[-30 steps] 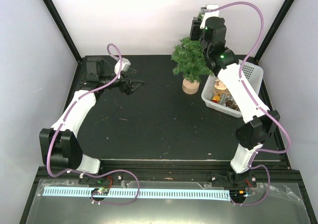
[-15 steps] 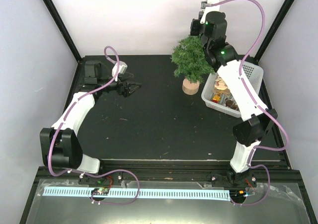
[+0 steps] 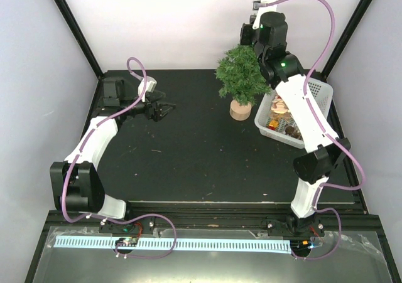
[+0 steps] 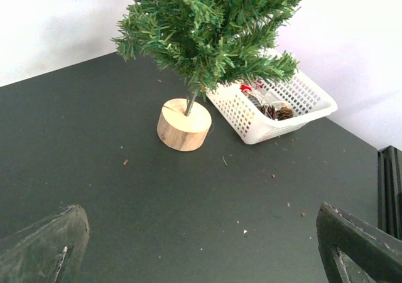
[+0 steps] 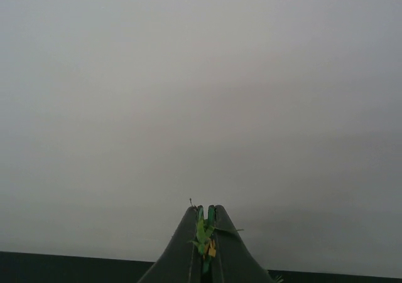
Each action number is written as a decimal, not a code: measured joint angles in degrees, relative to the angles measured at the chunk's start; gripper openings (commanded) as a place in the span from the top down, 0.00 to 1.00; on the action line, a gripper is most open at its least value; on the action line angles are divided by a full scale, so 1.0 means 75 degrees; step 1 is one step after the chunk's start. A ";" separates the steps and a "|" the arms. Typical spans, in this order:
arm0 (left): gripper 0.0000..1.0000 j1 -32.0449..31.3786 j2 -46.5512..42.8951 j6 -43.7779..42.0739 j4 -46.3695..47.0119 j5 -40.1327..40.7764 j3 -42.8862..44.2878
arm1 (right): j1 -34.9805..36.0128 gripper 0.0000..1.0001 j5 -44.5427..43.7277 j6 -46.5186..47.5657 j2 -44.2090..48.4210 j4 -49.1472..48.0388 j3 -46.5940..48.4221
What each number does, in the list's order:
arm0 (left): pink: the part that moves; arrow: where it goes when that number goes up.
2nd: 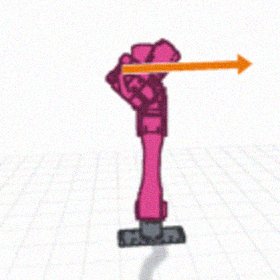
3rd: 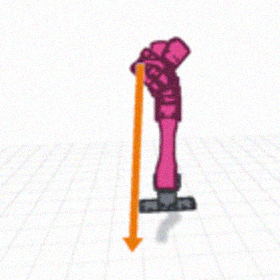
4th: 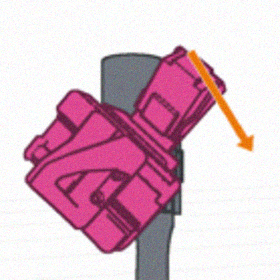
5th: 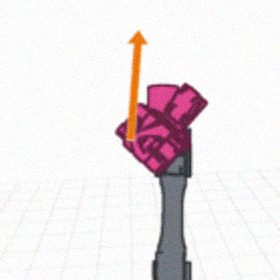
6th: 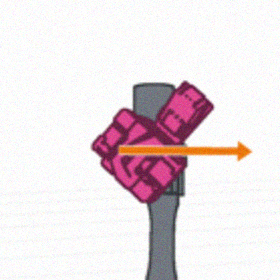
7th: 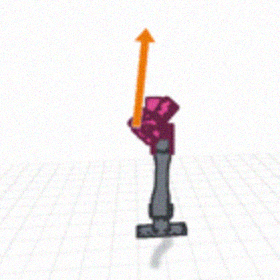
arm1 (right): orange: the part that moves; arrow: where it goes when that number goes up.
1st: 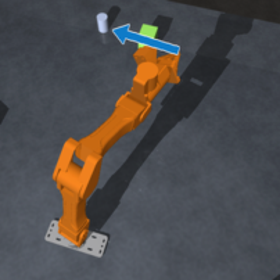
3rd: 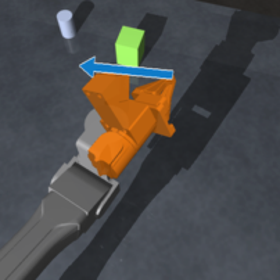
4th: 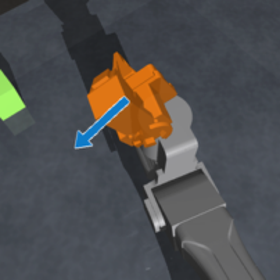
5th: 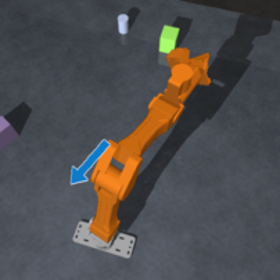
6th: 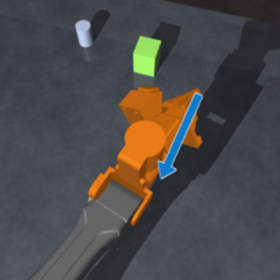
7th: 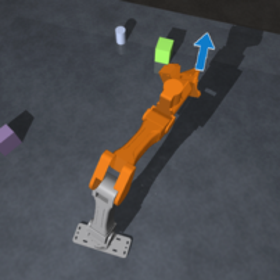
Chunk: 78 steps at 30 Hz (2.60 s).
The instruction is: Decorate the small christmas tree
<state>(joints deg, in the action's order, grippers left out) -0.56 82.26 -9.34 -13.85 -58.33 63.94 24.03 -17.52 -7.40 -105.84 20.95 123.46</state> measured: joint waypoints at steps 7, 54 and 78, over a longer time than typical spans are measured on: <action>0.01 0.0035 -0.0003 0.0134 0.0082 -0.0003 -0.0064 | 0.0248 0.99 0.0038 0.0041 0.0047 0.0259 0.0067; 0.01 0.0481 -0.1268 0.0481 0.0376 0.0624 -0.0819 | 0.3652 0.54 -0.0740 -0.0038 0.2943 -0.0201 -0.3244; 0.01 0.0641 -0.1163 0.0420 0.0356 0.0641 -0.0819 | 0.2203 0.18 -0.2521 -0.1320 0.3736 0.1294 -0.2442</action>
<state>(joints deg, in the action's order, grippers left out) 4.25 73.54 -6.20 -11.18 -53.52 57.80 40.56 -36.42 -17.30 -77.82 30.65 105.14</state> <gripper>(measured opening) 0.989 0.821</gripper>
